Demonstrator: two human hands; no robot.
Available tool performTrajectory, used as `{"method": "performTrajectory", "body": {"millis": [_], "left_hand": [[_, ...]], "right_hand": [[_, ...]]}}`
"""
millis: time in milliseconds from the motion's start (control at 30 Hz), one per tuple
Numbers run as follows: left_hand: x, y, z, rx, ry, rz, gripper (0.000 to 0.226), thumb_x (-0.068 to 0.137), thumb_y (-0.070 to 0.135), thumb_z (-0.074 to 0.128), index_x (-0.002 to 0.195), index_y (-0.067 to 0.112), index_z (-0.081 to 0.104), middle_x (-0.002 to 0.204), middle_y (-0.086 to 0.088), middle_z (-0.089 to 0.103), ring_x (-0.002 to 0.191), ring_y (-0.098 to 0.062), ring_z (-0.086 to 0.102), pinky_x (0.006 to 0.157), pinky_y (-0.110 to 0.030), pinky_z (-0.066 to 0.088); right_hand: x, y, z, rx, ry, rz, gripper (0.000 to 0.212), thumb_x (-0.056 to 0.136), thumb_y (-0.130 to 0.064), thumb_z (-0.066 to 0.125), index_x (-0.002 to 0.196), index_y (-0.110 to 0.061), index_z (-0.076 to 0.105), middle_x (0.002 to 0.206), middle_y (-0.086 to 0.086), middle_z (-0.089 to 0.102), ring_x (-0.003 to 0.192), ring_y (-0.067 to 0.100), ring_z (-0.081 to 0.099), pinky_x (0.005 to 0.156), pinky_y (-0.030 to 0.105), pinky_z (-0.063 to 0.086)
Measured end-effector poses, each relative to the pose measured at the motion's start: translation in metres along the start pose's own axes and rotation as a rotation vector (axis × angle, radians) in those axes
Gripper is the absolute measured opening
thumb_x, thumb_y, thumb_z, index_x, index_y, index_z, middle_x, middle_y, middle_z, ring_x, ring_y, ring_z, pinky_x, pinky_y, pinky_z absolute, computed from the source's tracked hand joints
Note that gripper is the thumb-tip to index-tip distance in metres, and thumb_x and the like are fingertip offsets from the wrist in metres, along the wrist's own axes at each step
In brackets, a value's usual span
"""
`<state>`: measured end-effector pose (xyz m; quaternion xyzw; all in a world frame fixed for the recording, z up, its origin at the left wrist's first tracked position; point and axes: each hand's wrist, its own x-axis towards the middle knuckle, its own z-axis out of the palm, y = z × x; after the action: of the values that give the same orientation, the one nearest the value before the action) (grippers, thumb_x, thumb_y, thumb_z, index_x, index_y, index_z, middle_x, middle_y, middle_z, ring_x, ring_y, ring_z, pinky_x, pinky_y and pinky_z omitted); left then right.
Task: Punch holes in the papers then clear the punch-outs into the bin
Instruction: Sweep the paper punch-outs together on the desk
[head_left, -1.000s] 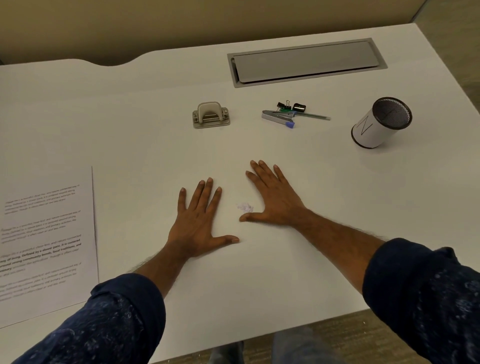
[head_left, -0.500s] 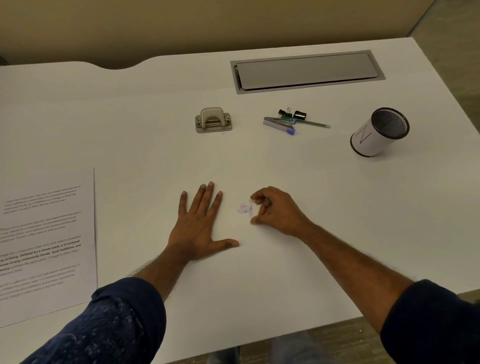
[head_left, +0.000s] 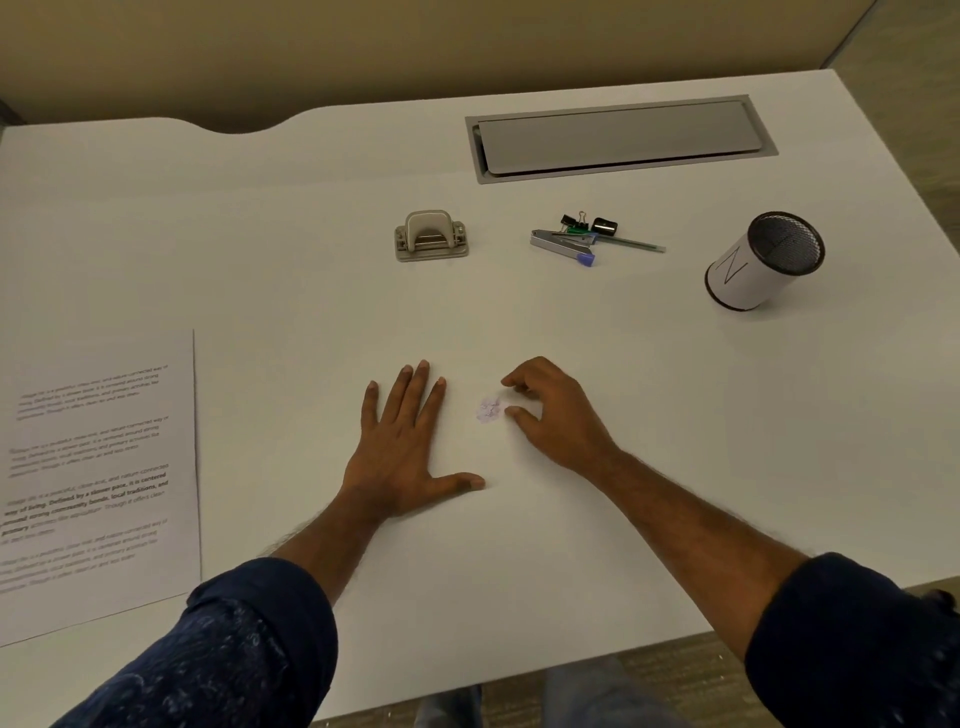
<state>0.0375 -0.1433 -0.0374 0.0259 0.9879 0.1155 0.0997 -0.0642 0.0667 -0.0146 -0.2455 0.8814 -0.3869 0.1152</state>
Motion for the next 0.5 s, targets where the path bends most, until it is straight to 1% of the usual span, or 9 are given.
{"method": "performTrajectory", "body": {"millis": [67,100,167,200,267,333,367,433,500], "left_hand": [[-0.001,0.005,0.003,-0.096,0.053,-0.005,0.125,0.068,0.096,0.035,0.157,0.016,0.001,0.165,-0.008,-0.01,0.152,-0.022,-0.011,0.122,-0.054,-0.002],[0.001,0.008,0.004,-0.147,0.086,-0.002,0.124,0.069,0.094,0.039,0.157,0.016,0.002,0.166,-0.008,-0.008,0.153,-0.022,-0.01,0.122,-0.052,-0.001],[0.004,0.013,0.004,-0.215,0.141,0.018,0.123,0.07,0.089,0.045,0.157,0.013,0.004,0.166,-0.011,-0.004,0.153,-0.023,-0.006,0.123,-0.051,0.004],[0.006,0.016,0.004,-0.242,0.163,0.035,0.123,0.071,0.087,0.048,0.157,0.012,0.005,0.165,-0.012,-0.003,0.153,-0.024,-0.004,0.123,-0.051,0.006],[0.008,0.019,0.005,-0.306,0.198,0.067,0.124,0.07,0.083,0.056,0.157,0.009,0.007,0.165,-0.013,0.0,0.153,-0.025,0.0,0.123,-0.05,0.011],[0.008,0.02,0.006,-0.351,0.215,0.081,0.124,0.07,0.079,0.061,0.156,0.009,0.007,0.165,-0.013,0.001,0.153,-0.025,0.001,0.123,-0.05,0.013],[0.008,0.02,0.007,-0.363,0.214,0.081,0.124,0.07,0.079,0.062,0.156,0.009,0.007,0.165,-0.013,0.001,0.153,-0.024,0.001,0.123,-0.05,0.013],[0.008,0.019,0.008,-0.371,0.202,0.072,0.124,0.07,0.08,0.061,0.157,0.011,0.006,0.166,-0.012,-0.001,0.153,-0.023,0.0,0.123,-0.049,0.013],[0.007,0.018,0.008,-0.361,0.185,0.067,0.122,0.071,0.082,0.056,0.157,0.012,0.007,0.166,-0.011,-0.001,0.153,-0.023,0.0,0.123,-0.049,0.013]], "right_hand": [[-0.004,0.002,0.002,-0.154,-0.111,-0.073,0.038,0.087,-0.019,0.063,0.125,-0.014,0.058,0.132,0.0,0.055,0.124,0.015,0.05,0.103,0.028,0.043],[-0.004,0.002,0.005,-0.217,-0.164,-0.113,0.043,0.09,-0.024,0.061,0.132,-0.016,0.054,0.142,0.0,0.049,0.133,0.015,0.042,0.107,0.029,0.038],[-0.004,0.0,0.013,-0.331,-0.228,-0.22,0.047,0.095,-0.028,0.054,0.14,-0.018,0.047,0.152,0.001,0.039,0.142,0.016,0.032,0.111,0.031,0.033],[-0.004,-0.001,0.016,-0.379,-0.25,-0.271,0.046,0.097,-0.027,0.051,0.141,-0.018,0.046,0.154,0.002,0.036,0.144,0.018,0.03,0.11,0.032,0.034],[-0.005,0.0,0.021,-0.448,-0.305,-0.334,0.043,0.098,-0.022,0.049,0.141,-0.018,0.047,0.156,0.004,0.034,0.145,0.022,0.028,0.104,0.037,0.042],[-0.008,0.001,0.021,-0.482,-0.346,-0.364,0.046,0.095,-0.015,0.053,0.141,-0.016,0.048,0.155,0.006,0.034,0.145,0.025,0.029,0.096,0.04,0.049],[-0.01,0.002,0.02,-0.487,-0.347,-0.381,0.047,0.092,-0.01,0.056,0.139,-0.014,0.05,0.153,0.008,0.038,0.143,0.027,0.033,0.093,0.041,0.052],[-0.015,0.002,0.018,-0.484,-0.292,-0.454,0.046,0.084,-0.002,0.065,0.129,-0.006,0.06,0.142,0.013,0.053,0.131,0.032,0.049,0.082,0.041,0.058],[-0.019,0.004,0.016,-0.498,-0.221,-0.518,0.042,0.078,-0.001,0.073,0.12,-0.002,0.066,0.129,0.015,0.063,0.118,0.033,0.06,0.072,0.039,0.061]]}}
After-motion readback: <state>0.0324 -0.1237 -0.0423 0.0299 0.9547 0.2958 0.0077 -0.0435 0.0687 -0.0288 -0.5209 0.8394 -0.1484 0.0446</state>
